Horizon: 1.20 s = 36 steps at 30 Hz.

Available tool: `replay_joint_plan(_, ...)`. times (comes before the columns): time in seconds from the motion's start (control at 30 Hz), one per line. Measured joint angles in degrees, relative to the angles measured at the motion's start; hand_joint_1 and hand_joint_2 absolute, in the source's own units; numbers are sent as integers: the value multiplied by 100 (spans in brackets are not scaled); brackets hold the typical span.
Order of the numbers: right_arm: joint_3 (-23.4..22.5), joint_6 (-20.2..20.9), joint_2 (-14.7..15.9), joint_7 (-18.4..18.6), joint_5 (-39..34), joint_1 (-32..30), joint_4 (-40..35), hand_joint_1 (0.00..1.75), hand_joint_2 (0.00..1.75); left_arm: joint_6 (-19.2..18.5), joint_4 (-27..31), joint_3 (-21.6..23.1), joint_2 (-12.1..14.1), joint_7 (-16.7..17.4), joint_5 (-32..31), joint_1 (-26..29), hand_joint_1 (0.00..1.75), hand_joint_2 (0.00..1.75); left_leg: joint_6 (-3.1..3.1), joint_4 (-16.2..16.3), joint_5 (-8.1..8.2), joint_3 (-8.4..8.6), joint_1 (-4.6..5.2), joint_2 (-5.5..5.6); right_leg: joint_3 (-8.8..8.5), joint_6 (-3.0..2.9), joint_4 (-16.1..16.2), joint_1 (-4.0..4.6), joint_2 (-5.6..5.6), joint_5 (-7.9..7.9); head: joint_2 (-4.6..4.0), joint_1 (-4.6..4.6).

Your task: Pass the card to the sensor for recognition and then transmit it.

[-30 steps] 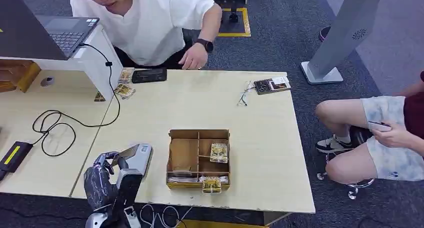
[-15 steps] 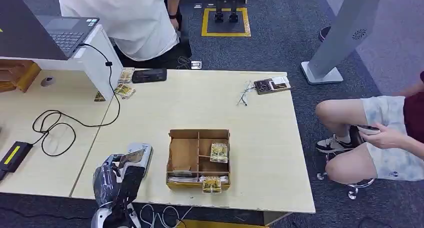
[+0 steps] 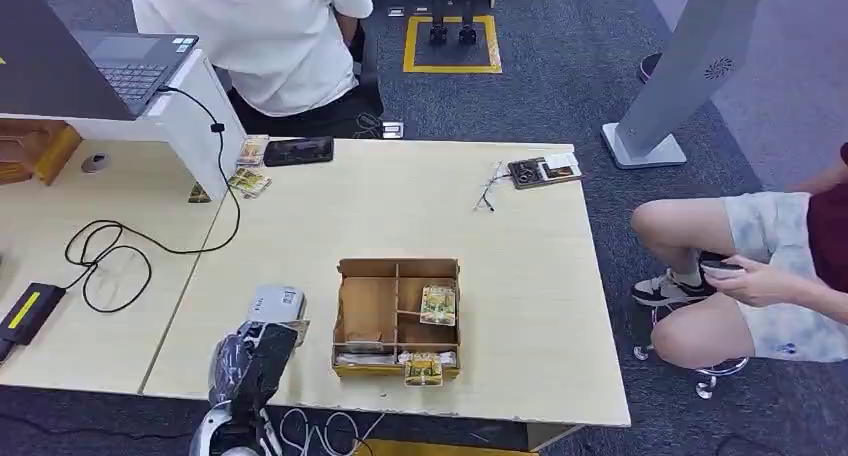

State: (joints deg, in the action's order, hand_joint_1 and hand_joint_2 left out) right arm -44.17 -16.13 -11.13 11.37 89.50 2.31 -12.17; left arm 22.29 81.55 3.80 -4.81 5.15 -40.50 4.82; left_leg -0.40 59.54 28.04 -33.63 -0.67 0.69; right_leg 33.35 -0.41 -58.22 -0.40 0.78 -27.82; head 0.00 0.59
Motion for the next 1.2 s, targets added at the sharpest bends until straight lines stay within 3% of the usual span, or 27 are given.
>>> replay_joint_plan(0.43,2,0,13,-7,20,1,0,0,175,68,-435,-65,72,191,-197,-193,175,175,0,0,0,1,0,1,-2,0,0,0,-1,0,0,0)
replay_joint_plan(0.8,7,-57,17,2,20,0,0,0,175,463,-723,-618,-188,-587,1627,-323,175,175,0,0,0,1,0,0,-2,0,0,0,-1,0,0,0)
replay_joint_plan(1.2,101,-103,17,2,20,2,2,0,175,1025,-1167,-1073,-310,-1110,2929,-644,175,175,0,0,0,2,0,1,-3,0,-1,0,-1,0,0,0)
